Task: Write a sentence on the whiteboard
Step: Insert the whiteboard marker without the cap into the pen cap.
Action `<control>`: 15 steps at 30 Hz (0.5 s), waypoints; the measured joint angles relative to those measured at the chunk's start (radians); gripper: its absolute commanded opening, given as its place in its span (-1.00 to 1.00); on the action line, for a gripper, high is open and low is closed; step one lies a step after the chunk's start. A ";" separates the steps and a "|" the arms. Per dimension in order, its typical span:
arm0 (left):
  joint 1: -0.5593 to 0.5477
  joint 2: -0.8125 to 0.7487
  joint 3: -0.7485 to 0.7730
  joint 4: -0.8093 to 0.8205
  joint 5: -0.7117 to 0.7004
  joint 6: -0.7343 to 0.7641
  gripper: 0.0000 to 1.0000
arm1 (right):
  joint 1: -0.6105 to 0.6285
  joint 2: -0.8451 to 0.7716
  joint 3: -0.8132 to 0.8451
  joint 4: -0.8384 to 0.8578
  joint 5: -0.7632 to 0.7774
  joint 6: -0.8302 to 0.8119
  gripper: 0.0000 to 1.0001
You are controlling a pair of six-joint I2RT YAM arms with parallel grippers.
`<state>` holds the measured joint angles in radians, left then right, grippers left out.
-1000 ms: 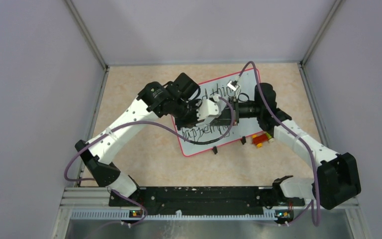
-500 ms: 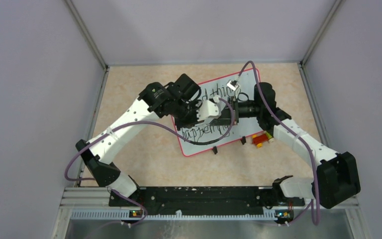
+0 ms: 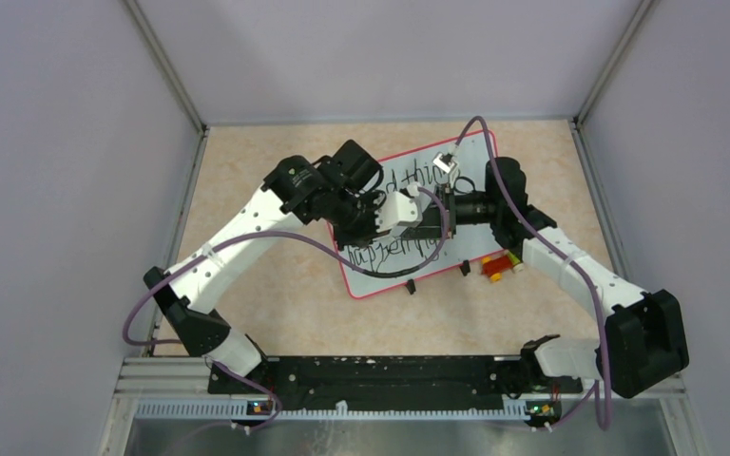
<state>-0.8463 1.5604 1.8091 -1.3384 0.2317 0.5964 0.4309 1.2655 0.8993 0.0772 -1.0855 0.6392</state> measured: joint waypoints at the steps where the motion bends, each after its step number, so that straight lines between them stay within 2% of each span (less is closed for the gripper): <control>1: 0.000 0.000 0.005 -0.002 0.002 0.000 -1.00 | 0.001 0.000 0.000 0.000 0.000 0.000 -1.00; 15: -0.006 0.015 0.023 -0.002 0.009 0.000 -1.00 | 0.020 0.005 0.009 -0.035 0.004 -0.020 -1.00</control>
<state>-0.8520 1.5757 1.8320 -1.3399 0.2409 0.5961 0.4507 1.2709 0.9085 0.0418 -1.0813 0.6193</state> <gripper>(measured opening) 0.021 0.084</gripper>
